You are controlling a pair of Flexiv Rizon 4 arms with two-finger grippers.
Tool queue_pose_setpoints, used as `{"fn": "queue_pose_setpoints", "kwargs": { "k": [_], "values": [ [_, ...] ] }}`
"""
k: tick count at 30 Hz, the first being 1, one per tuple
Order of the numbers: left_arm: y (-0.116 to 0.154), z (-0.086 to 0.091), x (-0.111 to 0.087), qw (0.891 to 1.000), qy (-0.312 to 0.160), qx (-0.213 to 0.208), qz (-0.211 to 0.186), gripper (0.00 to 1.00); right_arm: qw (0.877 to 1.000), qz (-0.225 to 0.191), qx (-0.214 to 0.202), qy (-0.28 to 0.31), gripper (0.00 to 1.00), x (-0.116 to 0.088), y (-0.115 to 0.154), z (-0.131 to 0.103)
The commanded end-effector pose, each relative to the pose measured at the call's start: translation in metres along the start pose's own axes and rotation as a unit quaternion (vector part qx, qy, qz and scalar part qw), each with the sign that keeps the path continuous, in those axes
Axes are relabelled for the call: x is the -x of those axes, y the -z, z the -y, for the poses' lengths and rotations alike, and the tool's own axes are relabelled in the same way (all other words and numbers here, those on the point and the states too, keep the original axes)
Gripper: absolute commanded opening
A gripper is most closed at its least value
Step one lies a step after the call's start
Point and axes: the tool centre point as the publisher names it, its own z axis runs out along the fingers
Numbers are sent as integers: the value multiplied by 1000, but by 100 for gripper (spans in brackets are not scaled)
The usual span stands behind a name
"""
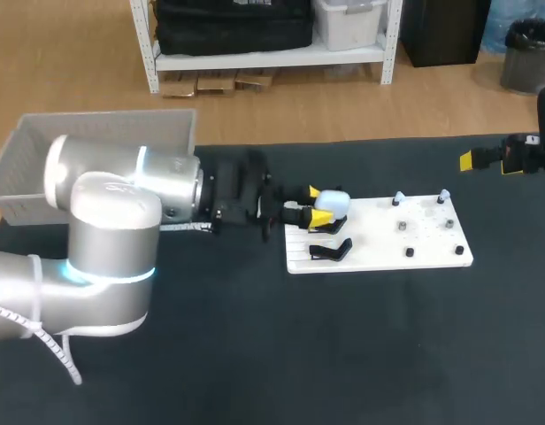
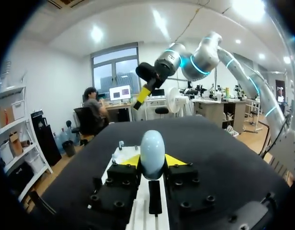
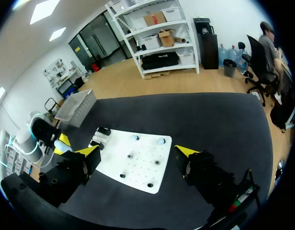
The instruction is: Pick up each earbud case from the left stands, insert the matching earbuds, close the lid, and place the case in the box.
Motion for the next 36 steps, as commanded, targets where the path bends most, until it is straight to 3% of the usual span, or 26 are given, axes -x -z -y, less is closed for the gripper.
{"fn": "queue_pose_setpoints", "kwargs": {
  "k": [1,23,36],
  "values": [
    [8,-3,9,1000,10,11,21,0,1000,0,-1,0,100,0,0,0],
    [8,-3,9,1000,10,11,21,0,1000,0,-1,0,100,0,0,0],
    [1,-4,8,998,34,-8,55,0,999,-23,23,32,100,-13,8,-50]
  ]
}}
